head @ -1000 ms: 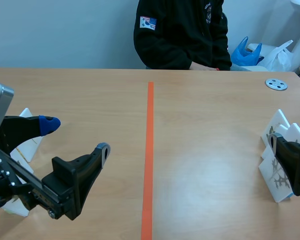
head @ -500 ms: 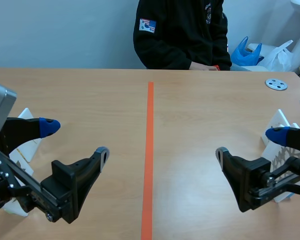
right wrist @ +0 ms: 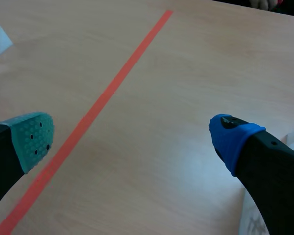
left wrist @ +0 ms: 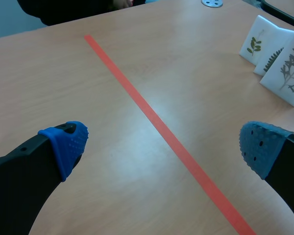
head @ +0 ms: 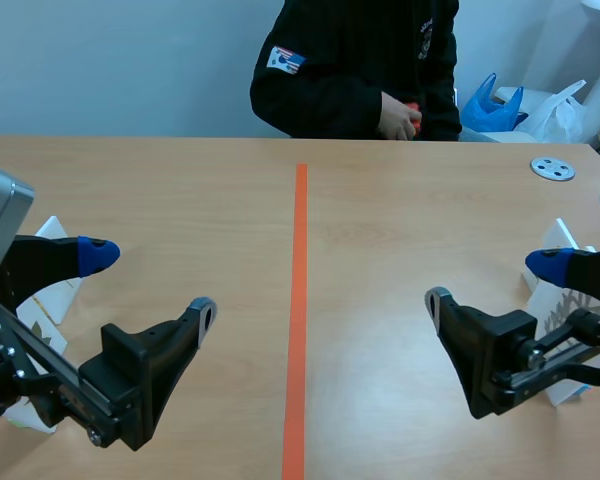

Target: Sort the leaf by its shape. The table is split by an orange tape line. A compound leaf with several leaflets goes to the left side, a simple leaf with one blade goes to the right side. Return to the home posture when a red brick is placed on the table.

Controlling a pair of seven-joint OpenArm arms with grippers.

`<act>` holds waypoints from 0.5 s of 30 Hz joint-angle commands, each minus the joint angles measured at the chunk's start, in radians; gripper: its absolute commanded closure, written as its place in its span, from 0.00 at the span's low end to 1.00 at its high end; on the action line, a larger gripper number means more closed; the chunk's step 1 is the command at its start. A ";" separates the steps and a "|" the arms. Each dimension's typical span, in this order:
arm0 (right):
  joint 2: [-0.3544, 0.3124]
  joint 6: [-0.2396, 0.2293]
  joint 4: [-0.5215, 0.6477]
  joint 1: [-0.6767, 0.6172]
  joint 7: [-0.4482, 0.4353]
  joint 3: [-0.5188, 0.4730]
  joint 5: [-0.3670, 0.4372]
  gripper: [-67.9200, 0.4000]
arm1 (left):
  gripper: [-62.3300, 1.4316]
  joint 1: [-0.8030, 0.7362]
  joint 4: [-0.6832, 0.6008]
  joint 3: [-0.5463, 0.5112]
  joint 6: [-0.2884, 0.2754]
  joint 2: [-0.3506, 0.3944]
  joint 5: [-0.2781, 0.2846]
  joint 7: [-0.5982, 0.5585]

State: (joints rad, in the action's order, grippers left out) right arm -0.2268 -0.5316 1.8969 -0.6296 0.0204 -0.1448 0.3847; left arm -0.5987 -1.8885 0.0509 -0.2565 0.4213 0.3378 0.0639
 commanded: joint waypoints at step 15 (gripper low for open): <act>-0.165 0.007 0.011 0.015 -0.011 -0.011 0.047 0.00 | 0.00 -0.005 -0.003 -0.006 -0.002 0.001 0.005 -0.011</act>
State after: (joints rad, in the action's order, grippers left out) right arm -0.3820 -0.5285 1.8969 -0.6292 0.0250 -0.1448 0.4179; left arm -0.5987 -1.8885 0.0509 -0.2565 0.4213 0.3378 0.0639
